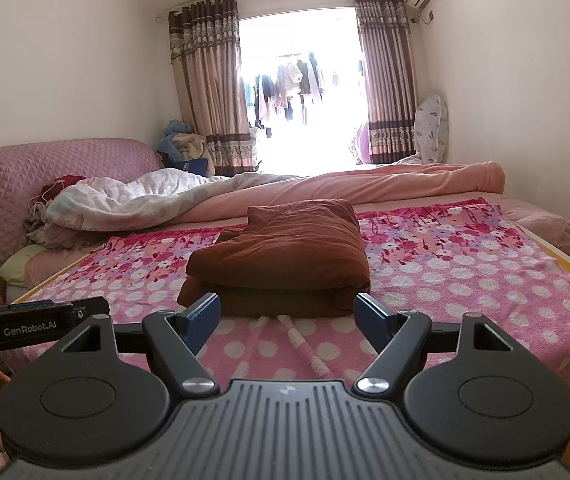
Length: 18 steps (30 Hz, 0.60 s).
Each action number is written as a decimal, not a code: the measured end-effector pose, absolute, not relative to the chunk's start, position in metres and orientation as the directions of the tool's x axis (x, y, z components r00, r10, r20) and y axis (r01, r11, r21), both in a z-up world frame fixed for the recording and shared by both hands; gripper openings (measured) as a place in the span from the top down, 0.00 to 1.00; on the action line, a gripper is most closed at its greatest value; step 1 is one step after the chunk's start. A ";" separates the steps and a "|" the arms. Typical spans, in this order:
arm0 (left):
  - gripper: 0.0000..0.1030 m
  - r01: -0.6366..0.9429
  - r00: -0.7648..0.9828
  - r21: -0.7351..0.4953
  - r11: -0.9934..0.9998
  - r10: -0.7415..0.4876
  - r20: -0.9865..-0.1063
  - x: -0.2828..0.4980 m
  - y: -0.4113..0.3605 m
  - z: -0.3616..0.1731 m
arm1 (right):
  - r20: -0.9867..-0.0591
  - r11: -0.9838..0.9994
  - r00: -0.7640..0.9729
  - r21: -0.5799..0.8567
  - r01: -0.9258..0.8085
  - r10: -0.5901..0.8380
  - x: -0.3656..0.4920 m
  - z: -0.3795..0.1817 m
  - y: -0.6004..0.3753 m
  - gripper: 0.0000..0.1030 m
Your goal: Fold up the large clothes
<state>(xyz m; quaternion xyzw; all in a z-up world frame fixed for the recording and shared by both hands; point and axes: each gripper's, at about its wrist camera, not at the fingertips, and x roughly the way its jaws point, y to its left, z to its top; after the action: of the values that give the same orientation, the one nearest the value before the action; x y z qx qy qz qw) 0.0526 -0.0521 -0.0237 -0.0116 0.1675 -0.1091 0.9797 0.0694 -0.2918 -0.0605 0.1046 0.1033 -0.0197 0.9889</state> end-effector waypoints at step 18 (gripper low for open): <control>0.22 0.203 0.909 -0.073 0.977 -0.215 -0.357 0.054 -0.051 -0.024 | -0.207 0.978 0.978 0.201 0.058 -0.015 0.069 -0.060 -0.290 0.13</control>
<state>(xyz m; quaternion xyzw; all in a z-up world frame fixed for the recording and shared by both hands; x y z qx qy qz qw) 0.0542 -0.0509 -0.0244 -0.0170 0.1845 -0.1069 0.9769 0.0689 -0.2900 -0.0597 0.1037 0.1028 -0.0184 0.9891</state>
